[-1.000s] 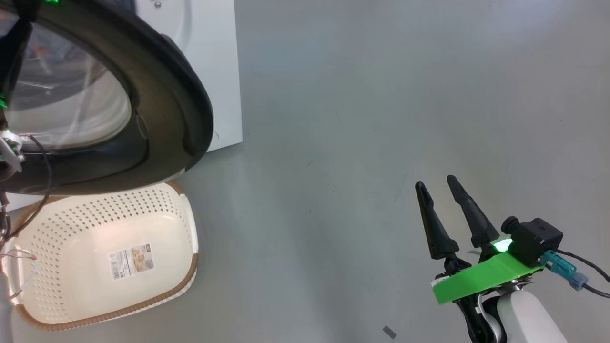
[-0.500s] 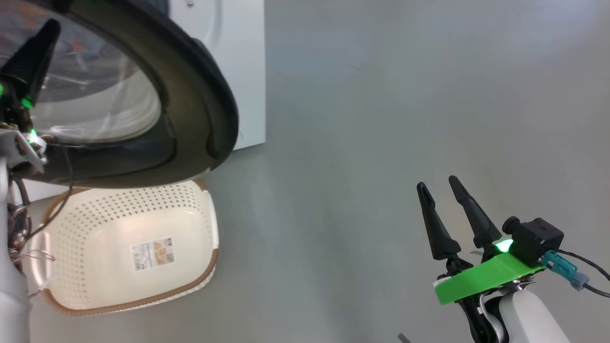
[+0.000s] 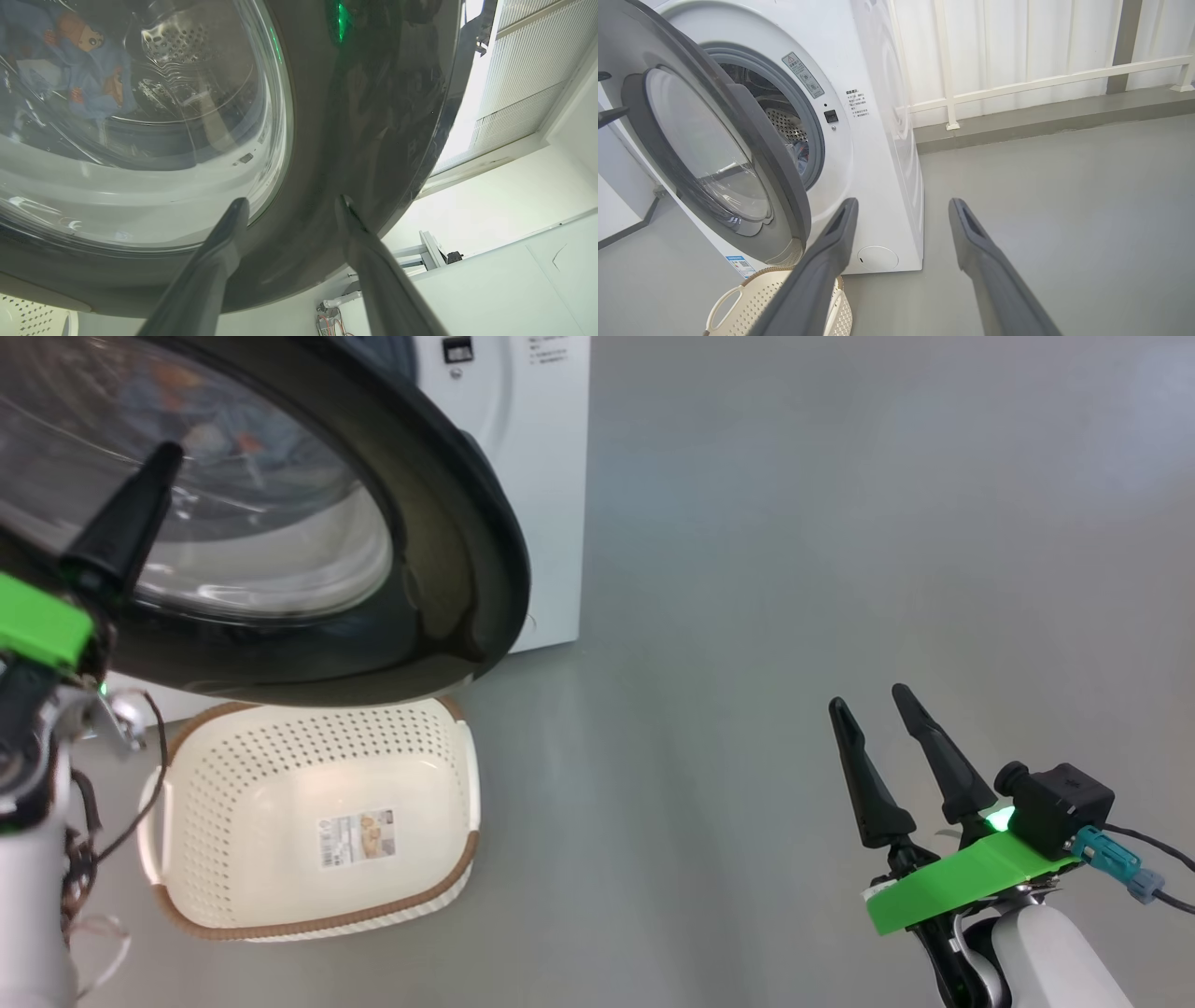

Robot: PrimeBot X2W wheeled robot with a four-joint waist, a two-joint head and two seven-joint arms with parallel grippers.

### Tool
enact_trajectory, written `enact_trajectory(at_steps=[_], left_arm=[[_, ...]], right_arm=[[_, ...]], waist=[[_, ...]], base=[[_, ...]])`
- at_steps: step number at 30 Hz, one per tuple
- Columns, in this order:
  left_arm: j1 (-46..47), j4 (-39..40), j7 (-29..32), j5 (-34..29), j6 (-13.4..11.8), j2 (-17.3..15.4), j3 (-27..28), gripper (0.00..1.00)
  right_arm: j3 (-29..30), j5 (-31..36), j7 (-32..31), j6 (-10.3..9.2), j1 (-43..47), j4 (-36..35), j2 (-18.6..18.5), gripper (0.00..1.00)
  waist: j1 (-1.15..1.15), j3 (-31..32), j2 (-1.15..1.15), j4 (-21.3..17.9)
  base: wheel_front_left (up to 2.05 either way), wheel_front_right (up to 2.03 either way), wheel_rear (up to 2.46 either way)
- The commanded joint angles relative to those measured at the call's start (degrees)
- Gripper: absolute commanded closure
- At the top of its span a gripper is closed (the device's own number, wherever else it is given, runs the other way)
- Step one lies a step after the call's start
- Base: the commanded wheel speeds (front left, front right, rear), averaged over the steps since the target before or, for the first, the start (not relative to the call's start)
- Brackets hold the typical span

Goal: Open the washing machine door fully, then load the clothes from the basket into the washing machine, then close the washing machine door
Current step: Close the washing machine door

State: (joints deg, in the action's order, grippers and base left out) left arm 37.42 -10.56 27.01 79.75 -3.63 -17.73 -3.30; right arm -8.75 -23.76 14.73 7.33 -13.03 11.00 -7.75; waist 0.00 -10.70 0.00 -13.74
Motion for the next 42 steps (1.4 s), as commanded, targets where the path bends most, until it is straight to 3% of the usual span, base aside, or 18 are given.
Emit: enact_trajectory(at_steps=[1, 6, 12, 24, 42], left_arm=[[0.0, 2.2, -0.6, -1.4, 1.0, -3.0, 1.5, 0.00], [-5.0, 4.8, -4.1, -5.9, 4.5, -4.5, 0.6, 0.00], [-11.3, 8.0, -9.4, -9.8, 6.4, -4.5, 0.8, 0.00], [-23.7, 12.6, -20.9, -17.4, 8.3, -3.1, 1.7, 0.00], [-34.1, 9.4, -35.0, -28.9, 9.8, -2.7, 0.0, 0.00]], right_arm=[[-1.5, 0.1, 0.3, 0.16, -0.7, -1.1, -0.5, 0.00], [-1.9, 0.0, 0.3, 0.16, -0.5, -0.8, -0.9, 0.00], [-2.1, 0.0, 0.3, 0.16, 0.4, -0.8, -1.3, 0.00], [-2.1, -0.3, 0.3, 0.16, 1.6, -0.7, -2.4, 0.00], [-1.2, -0.6, 0.3, 0.16, 2.1, -0.6, -4.1, 0.00]], waist=[[0.00, 0.8, 0.00, 0.8], [0.00, 2.0, 0.00, 1.6], [0.00, 3.5, 0.00, 2.8], [0.00, 4.9, 0.00, 5.1], [0.00, 6.5, 0.00, 7.6]], base=[[0.00, 0.00, 0.00], [0.00, 0.00, 0.00], [0.00, 0.00, 0.00], [0.00, 0.00, 0.00], [0.00, 0.00, 0.00]])
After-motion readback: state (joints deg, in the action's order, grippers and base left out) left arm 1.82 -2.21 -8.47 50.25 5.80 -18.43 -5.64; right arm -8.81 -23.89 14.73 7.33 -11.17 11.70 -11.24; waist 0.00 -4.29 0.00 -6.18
